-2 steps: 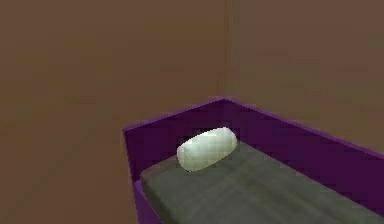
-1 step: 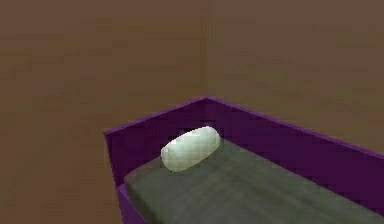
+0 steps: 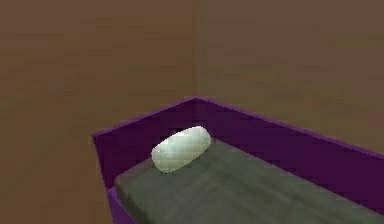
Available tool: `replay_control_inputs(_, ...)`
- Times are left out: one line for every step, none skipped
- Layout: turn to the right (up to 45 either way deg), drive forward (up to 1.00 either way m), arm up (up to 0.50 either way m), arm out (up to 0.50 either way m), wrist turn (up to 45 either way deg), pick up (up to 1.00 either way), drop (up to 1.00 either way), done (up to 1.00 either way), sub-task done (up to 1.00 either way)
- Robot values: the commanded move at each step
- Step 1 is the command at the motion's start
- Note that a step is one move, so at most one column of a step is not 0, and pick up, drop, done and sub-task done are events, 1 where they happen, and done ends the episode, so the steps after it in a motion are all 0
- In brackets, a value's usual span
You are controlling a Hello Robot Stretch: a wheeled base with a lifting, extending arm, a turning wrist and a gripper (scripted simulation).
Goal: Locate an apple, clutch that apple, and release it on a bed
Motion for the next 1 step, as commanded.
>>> replay_control_inputs(-45.0,0.00,0.00,0.00,0.0,0.00,0.00,0.00,0.00)
